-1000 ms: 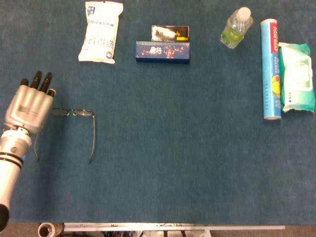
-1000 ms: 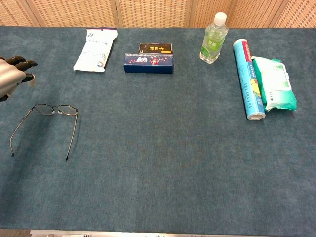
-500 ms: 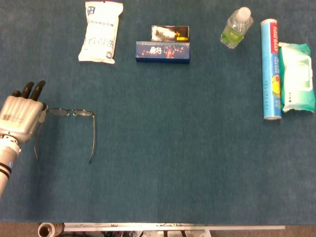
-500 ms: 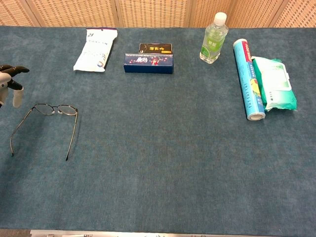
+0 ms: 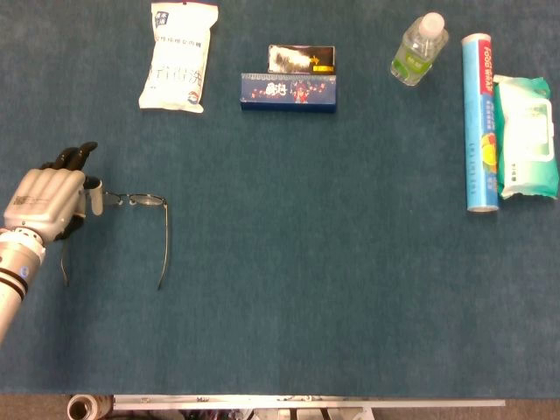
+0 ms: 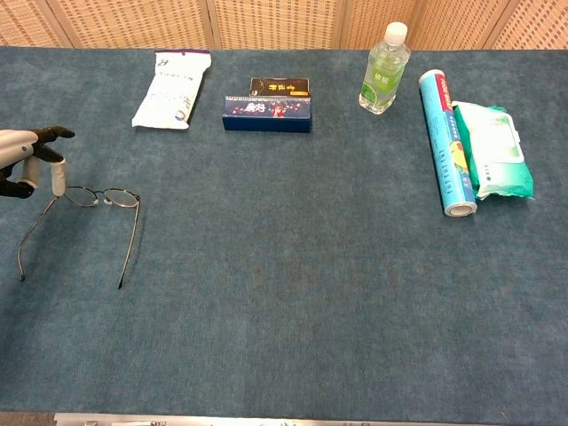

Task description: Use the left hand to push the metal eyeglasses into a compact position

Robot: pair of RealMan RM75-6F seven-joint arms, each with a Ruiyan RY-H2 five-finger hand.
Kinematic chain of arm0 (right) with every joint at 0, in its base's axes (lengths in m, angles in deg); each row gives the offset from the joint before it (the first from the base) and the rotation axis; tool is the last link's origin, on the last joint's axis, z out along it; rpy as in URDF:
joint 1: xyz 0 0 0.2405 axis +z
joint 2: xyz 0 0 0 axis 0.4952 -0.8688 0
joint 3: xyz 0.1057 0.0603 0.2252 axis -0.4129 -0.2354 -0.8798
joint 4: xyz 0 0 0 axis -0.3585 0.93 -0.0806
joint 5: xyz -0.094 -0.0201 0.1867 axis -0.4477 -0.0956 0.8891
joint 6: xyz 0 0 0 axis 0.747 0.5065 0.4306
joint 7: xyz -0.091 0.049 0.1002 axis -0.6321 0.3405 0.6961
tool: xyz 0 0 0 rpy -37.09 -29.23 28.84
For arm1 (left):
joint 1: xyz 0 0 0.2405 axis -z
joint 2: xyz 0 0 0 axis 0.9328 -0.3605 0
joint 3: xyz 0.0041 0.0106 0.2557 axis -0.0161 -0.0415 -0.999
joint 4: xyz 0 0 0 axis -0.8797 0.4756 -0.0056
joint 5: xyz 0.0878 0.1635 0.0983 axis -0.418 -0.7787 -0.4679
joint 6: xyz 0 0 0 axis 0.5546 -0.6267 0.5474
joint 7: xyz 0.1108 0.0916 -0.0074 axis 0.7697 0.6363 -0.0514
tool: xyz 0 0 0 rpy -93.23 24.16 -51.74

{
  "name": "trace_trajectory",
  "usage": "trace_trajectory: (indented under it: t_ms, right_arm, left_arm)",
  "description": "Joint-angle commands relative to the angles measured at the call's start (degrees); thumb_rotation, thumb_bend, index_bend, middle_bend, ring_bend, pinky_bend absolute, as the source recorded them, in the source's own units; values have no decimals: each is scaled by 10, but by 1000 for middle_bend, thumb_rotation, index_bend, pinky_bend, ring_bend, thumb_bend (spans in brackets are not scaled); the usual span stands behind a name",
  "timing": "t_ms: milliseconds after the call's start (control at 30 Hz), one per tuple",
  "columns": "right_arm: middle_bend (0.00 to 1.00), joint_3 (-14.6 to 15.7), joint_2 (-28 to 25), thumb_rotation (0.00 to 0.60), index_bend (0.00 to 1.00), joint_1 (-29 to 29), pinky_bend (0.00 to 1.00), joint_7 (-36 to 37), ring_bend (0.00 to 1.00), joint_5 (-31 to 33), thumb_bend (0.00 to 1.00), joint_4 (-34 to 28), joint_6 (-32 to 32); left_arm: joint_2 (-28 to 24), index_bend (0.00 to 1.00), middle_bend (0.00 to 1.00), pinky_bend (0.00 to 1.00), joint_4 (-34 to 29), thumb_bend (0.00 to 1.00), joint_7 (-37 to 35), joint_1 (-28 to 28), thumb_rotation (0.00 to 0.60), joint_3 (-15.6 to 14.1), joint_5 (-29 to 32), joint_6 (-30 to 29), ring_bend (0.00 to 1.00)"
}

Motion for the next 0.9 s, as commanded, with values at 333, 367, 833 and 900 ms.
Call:
trace_trajectory:
  t_ms: [333, 367, 833, 900]
  right_arm:
    - [352, 0, 1, 600, 430, 1, 390, -3, 170, 1, 280, 1, -3]
    - [352, 0, 2, 600, 430, 1, 390, -3, 170, 1, 280, 1, -3]
    - [352, 0, 2, 600, 430, 1, 390, -3, 170, 1, 280, 0, -3]
    - [352, 0, 1, 600, 430, 1, 390, -3, 170, 1, 280, 0, -2]
  left_arm:
    - [26, 534, 14, 152, 51, 1000, -32, -4, 600, 9, 13, 33, 0]
    - [28, 534, 13, 148, 53, 1000, -30, -3, 600, 8, 15, 34, 0]
    - [56, 534, 0, 111, 82, 1000, -26, 8, 600, 10, 24, 55, 0]
    - [58, 534, 0, 110, 85, 1000, -26, 10, 600, 10, 25, 57, 0]
